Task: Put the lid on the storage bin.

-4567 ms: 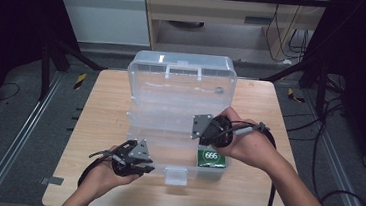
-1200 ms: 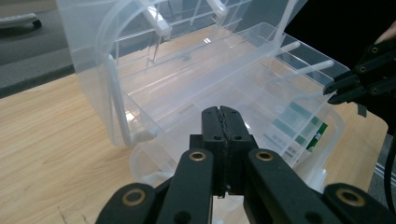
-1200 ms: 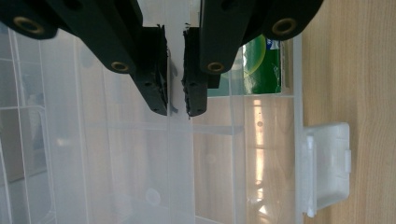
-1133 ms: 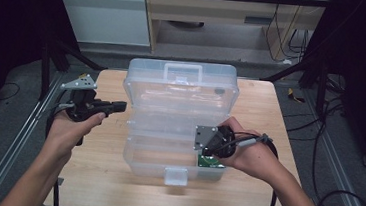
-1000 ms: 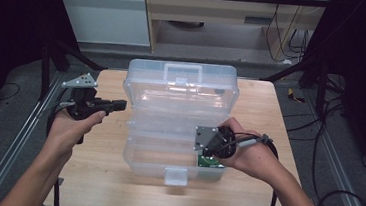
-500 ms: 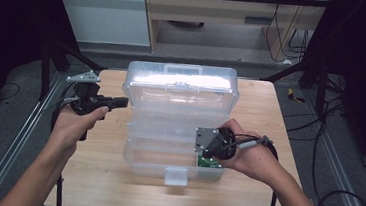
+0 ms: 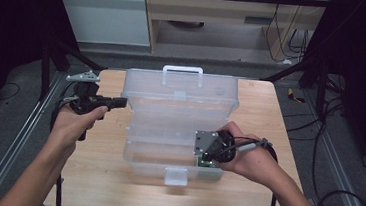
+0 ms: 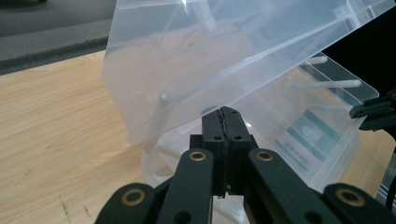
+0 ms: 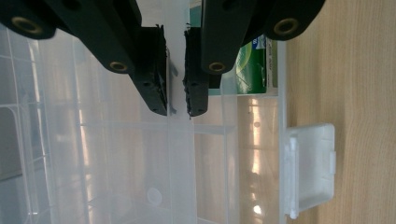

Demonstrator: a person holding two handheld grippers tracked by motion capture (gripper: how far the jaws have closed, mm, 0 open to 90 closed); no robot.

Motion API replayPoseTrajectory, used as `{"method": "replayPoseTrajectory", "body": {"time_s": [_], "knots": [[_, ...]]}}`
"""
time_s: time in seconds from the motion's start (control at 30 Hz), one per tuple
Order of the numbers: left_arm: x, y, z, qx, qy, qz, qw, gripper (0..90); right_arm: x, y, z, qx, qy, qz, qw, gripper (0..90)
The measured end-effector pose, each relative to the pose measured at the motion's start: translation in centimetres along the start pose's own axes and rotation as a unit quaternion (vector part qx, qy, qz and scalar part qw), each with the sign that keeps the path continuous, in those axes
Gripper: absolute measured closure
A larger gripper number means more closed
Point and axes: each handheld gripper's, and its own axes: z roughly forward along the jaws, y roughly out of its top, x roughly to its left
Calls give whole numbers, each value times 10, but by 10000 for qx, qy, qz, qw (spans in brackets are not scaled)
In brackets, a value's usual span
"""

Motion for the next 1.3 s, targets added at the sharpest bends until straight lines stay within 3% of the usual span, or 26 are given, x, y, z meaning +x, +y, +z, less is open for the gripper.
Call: {"method": "replayPoseTrajectory", "body": {"time_s": [0.27, 0.63, 0.77, 0.97, 1.0, 1.3], "knots": [[-3, -5, -2, 31, -13, 55, 10000, 898, 2, -2, 0, -19, 39, 22, 10000, 804], [-9, -14, -4, 58, -37, 179, 9998, 898, 5, -2, -10, -402, -30, 426, 9983, 676], [-12, -20, -5, 49, -81, 200, 9998, 898, 9, -6, -18, -599, -118, 765, 9952, 603], [-14, -26, -6, 15, -128, 179, 9998, 898, 12, -16, -27, -697, -214, 1028, 9920, 549], [-15, -29, -6, 19, -139, 178, 9997, 898, 15, -22, -31, -745, -287, 1199, 9896, 528], [-19, -41, -7, 100, -183, 238, 9995, 899, 23, -48, -46, -703, -518, 1508, 9847, 480]]}}
